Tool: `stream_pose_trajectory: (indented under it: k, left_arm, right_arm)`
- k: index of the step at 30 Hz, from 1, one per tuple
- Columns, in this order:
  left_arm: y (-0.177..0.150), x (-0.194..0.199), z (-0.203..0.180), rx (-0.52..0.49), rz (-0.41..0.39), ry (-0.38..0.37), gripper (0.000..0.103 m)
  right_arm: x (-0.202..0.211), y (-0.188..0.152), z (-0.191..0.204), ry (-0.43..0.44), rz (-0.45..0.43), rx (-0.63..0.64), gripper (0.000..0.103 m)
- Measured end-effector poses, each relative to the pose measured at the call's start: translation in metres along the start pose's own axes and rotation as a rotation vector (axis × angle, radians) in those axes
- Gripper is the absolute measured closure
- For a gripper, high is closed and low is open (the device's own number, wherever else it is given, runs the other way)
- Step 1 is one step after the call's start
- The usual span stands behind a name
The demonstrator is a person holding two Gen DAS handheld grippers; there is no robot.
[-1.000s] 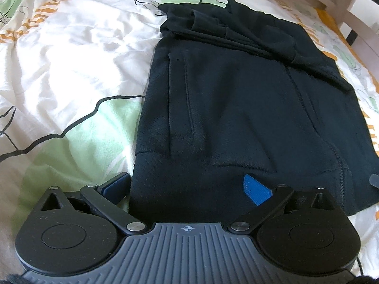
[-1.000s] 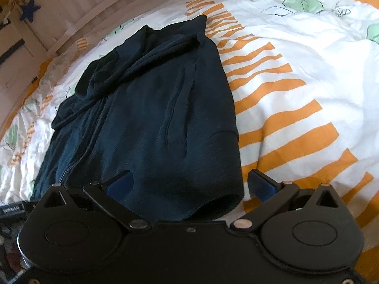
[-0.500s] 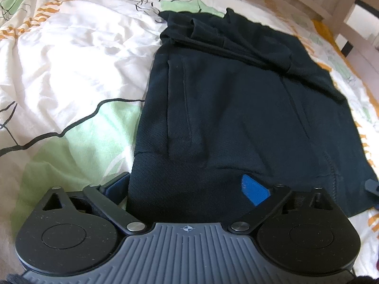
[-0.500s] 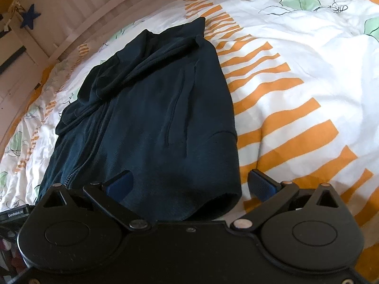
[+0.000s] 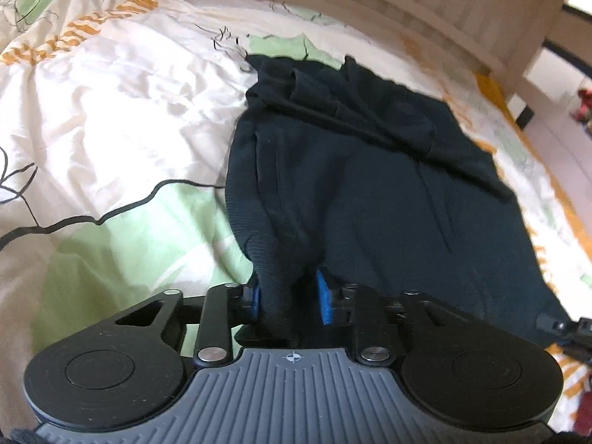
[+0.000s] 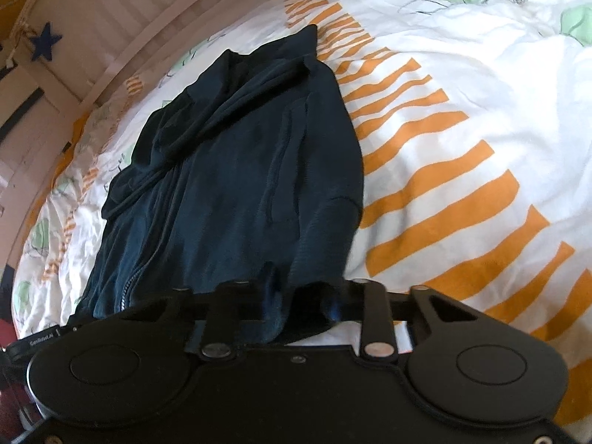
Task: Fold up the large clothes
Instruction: 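Lift the hem with both grippers and fold it toward the hood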
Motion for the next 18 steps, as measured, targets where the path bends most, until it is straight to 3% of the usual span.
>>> stream_pose_trajectory:
  k: [3, 9, 18]
  left_arm:
    - [0.006, 0.007, 0.0, 0.023, -0.054, -0.008, 0.086]
    - [0.022, 0.018, -0.003, 0.09, -0.126, -0.049, 0.087]
    - [0.067, 0.015, -0.015, 0.158, -0.2, -0.1, 0.087]
  right_arm:
    - [0.003, 0.005, 0.0, 0.032, -0.019, -0.055, 0.079]
    - [0.016, 0.026, 0.002, 0.189, -0.085, -0.199, 0.085]
    - [0.018, 0.066, 0.033, 0.311, -0.179, -0.168, 0.09]
Point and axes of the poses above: each gripper's, at about its wrist camera, not at the fingertips, and x roughly against the way its jaws point, z to its left, y to its top, the point moved 8 cm from there along -x, roughly the way its jaws point, and after that the axes turned 12 degrees about -z, right-handed, at the moved point
